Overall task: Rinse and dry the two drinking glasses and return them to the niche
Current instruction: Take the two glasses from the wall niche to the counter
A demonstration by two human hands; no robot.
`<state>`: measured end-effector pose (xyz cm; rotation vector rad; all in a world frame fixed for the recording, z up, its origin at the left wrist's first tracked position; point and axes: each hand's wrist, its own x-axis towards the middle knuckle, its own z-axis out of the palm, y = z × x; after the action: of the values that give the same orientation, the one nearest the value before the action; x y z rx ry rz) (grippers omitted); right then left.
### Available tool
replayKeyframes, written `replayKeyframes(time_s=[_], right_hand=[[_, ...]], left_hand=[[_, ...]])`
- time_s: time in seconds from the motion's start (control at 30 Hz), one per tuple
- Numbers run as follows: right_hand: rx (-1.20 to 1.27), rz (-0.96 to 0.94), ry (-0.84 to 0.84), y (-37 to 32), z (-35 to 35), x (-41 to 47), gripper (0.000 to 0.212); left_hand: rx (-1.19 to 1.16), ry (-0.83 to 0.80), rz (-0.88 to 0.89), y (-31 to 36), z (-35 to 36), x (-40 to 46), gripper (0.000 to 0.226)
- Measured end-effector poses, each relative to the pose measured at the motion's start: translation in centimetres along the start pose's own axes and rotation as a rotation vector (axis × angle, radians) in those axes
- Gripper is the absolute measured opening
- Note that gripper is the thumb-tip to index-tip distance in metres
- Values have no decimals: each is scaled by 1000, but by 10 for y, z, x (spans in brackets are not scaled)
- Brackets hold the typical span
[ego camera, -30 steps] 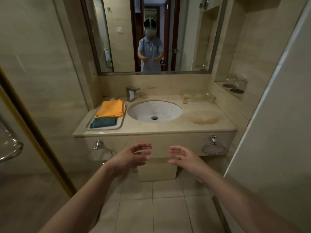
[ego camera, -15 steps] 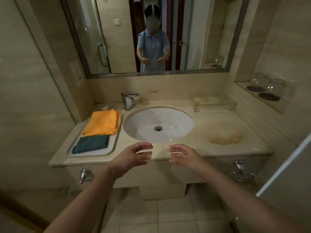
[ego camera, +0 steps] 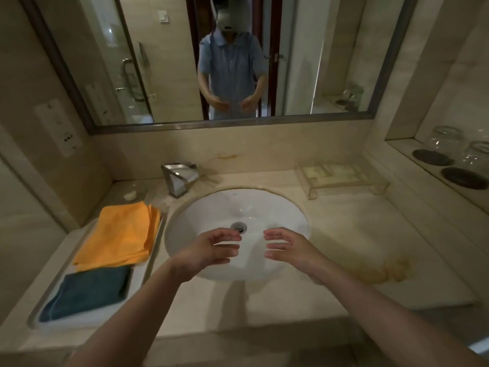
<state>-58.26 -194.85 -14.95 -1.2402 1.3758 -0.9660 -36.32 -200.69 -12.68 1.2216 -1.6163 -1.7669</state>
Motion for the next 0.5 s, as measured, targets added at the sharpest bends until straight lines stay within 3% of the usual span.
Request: replayKeyframes(time_s=[0.3,0.5], right_hand=[[-1,33,127,-9,-56,79,42],[65,49,305,5,-100,89,45]], left_hand=[[40,-188,26,38,-5,132,44],[60,-350,-6,45,23,192,48]])
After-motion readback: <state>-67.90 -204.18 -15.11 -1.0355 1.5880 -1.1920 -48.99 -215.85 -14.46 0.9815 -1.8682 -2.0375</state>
